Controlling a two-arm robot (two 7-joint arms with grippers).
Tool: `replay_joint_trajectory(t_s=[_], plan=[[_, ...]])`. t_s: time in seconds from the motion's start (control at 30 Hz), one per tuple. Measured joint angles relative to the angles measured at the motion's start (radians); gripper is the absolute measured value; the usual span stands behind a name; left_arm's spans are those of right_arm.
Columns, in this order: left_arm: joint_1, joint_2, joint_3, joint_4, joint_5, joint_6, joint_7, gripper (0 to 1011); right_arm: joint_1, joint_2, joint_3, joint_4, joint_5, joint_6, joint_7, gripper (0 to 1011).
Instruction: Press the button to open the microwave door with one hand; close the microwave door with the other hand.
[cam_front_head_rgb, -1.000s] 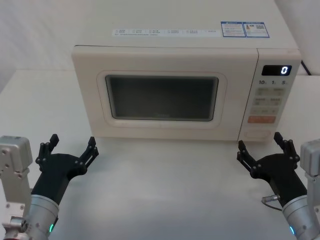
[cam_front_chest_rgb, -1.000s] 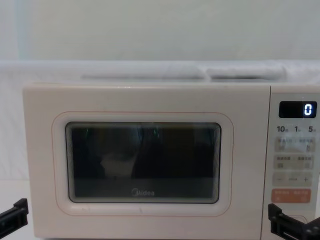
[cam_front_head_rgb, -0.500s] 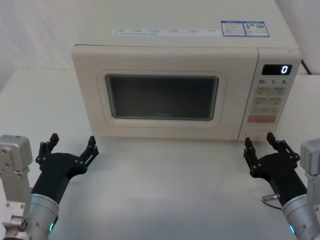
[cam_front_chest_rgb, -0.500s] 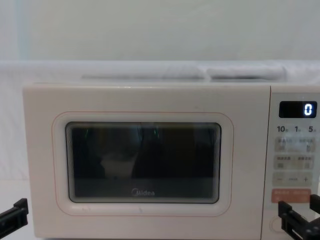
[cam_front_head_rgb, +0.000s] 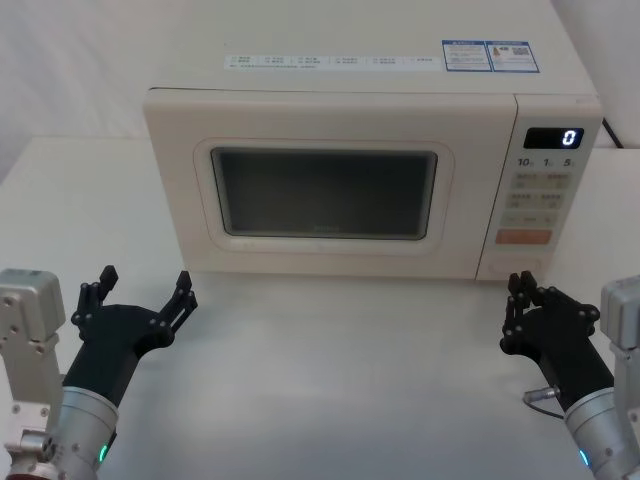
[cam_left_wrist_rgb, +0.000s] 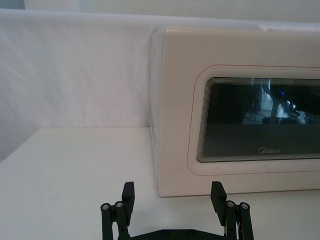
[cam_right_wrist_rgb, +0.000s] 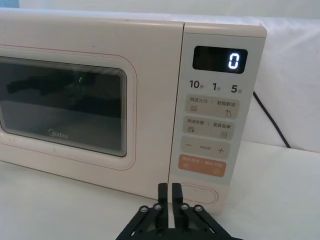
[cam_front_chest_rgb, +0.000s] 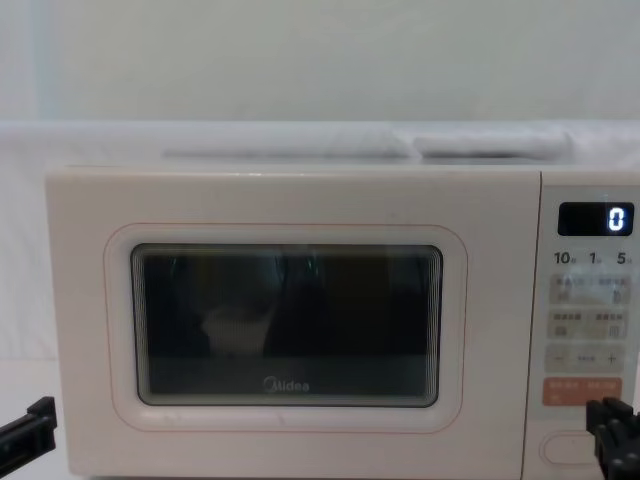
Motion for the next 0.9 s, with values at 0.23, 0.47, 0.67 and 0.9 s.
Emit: replay_joint_trajectory(t_s=[0.23,0.47,0.67,0.9], plan=[[0.000,0.000,0.000,0.000,0.000,0.000,0.000,1000,0.000,0.000,0.000,0.000,0.000,0.000,0.000,0],[0.000,0.000,0.000,0.000,0.000,0.000,0.000,1000,0.000,0.000,0.000,0.000,0.000,0.000,0.000,0],[0.000,0.000,0.000,0.000,0.000,0.000,0.000,1000,-0.002,-0.017,0.018,0.004,-0.005,0.002,0.008,0],[0.000,0.000,0.000,0.000,0.000,0.000,0.000,1000,0.005,-0.041,0.046,0.031,0.001,0.012,0.033,0]])
